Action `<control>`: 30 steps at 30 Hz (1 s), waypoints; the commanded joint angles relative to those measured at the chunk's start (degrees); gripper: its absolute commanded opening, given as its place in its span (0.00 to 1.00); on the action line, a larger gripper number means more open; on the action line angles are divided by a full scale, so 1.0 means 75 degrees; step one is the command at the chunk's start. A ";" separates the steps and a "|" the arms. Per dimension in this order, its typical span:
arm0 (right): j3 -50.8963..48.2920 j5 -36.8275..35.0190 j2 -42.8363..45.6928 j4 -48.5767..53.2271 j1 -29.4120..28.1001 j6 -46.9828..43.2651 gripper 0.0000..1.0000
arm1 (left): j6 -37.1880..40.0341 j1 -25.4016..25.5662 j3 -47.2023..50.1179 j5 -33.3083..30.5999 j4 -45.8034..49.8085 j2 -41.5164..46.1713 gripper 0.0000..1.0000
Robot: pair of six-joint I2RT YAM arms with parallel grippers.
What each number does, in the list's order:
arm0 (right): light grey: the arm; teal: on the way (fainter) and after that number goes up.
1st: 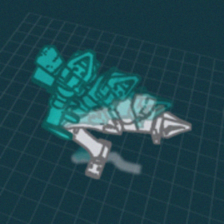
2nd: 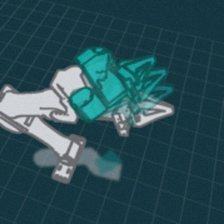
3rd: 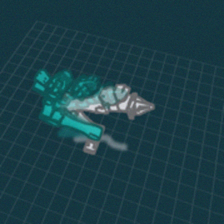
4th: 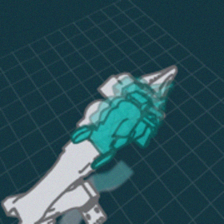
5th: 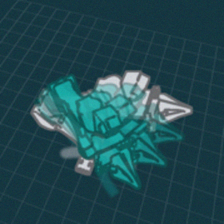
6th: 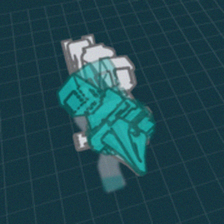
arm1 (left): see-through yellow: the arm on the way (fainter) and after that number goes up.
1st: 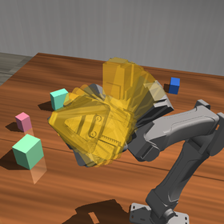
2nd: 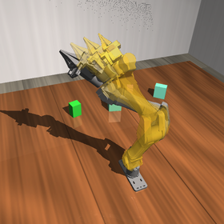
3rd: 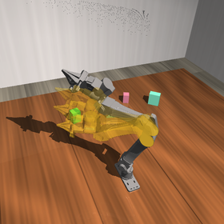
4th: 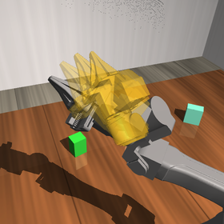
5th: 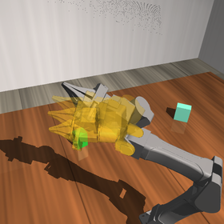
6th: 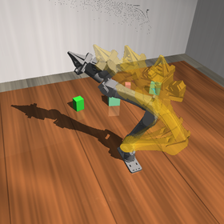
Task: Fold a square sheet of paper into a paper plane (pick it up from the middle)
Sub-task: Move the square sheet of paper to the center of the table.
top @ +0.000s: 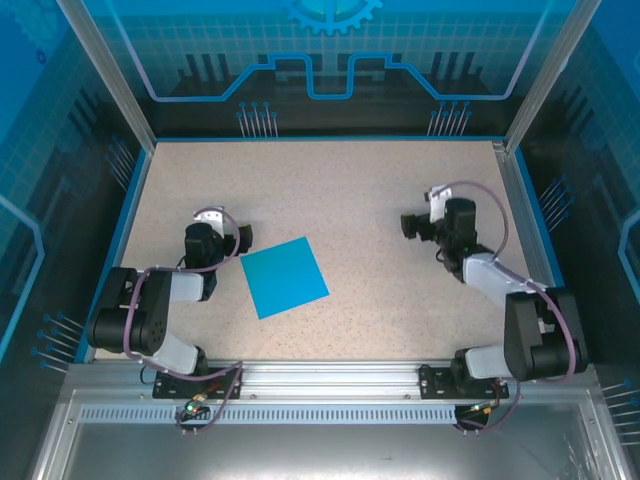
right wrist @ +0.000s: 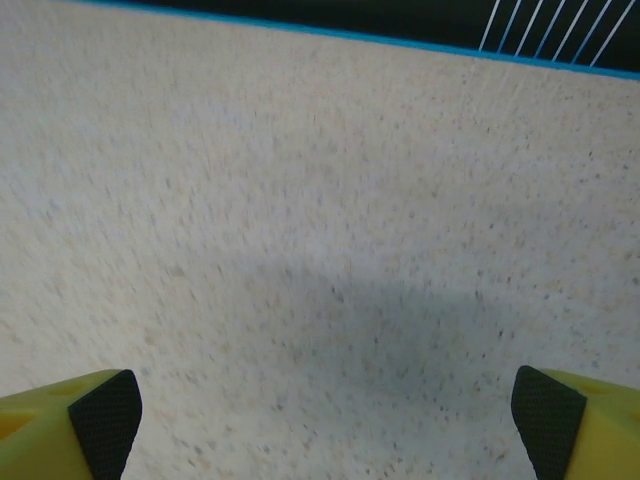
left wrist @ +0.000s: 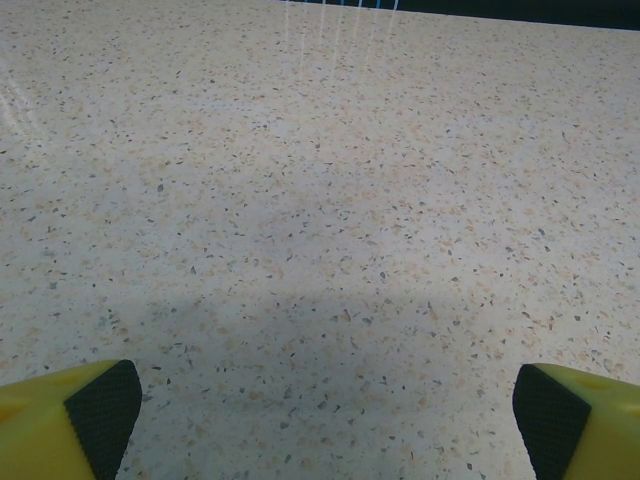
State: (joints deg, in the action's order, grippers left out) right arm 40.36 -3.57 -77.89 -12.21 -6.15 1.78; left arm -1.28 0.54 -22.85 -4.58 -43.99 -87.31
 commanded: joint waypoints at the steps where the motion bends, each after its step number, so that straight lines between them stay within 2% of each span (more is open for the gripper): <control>1: 0.1204 0.0693 0.0497 0.3006 -0.0357 0.1364 0.99 | 0.0153 -0.0069 -0.0182 0.0289 -0.0029 0.0075 0.99; 4: 0.1719 0.1233 0.0556 0.3609 -0.1239 0.1974 0.99 | 0.0170 -0.0038 -0.0235 0.0188 0.0138 0.0185 0.99; 8: 0.2550 0.0849 -0.0071 0.4350 -0.2742 0.2429 0.99 | -0.0185 -0.0013 -0.0831 -0.0052 0.2442 0.1636 0.99; 11: 0.3097 0.0411 -0.0735 0.4749 -0.3622 0.2720 0.99 | -0.1714 -0.0041 -0.1388 -0.0695 0.4468 0.2821 0.99; 13: 0.3330 0.0224 -0.1104 0.4882 -0.4063 0.2938 0.99 | -0.2899 -0.0070 -0.1963 -0.1049 0.6259 0.3255 0.99; 14: 0.3420 0.0589 -0.1276 0.4790 -0.4230 0.3047 0.99 | -0.3934 -0.0086 -0.2270 -0.1581 0.7434 0.3406 0.99; 15: 0.3496 0.0977 -0.1476 0.4651 -0.4363 0.3148 0.99 | -0.4740 -0.0147 -0.2534 -0.1721 0.8251 0.3486 0.99; 17: 0.3938 0.1492 -0.2039 0.4724 -0.4690 0.3265 0.96 | -0.4286 -0.0248 -0.2568 -0.0301 0.8088 0.3601 0.99; 21: 0.5009 0.1765 -0.3145 0.5312 -0.5282 0.3262 0.94 | -0.4825 -0.0253 -0.2674 0.0592 0.8586 0.3537 0.99; 24: 0.5752 0.1413 -0.3898 0.5837 -0.5517 0.3479 0.90 | -0.4986 -0.0248 -0.2533 0.0826 0.8663 0.3693 0.99; 30: 0.6598 0.2273 -0.5082 0.6011 -0.5795 0.3662 0.85 | -0.4835 -0.0247 -0.2218 0.0799 0.8721 0.4052 0.99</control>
State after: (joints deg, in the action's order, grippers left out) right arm 87.31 9.89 -112.77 29.08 -48.38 27.55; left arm -36.16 -0.93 -40.36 -0.10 18.63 -58.85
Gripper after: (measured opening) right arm 0.854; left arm 0.988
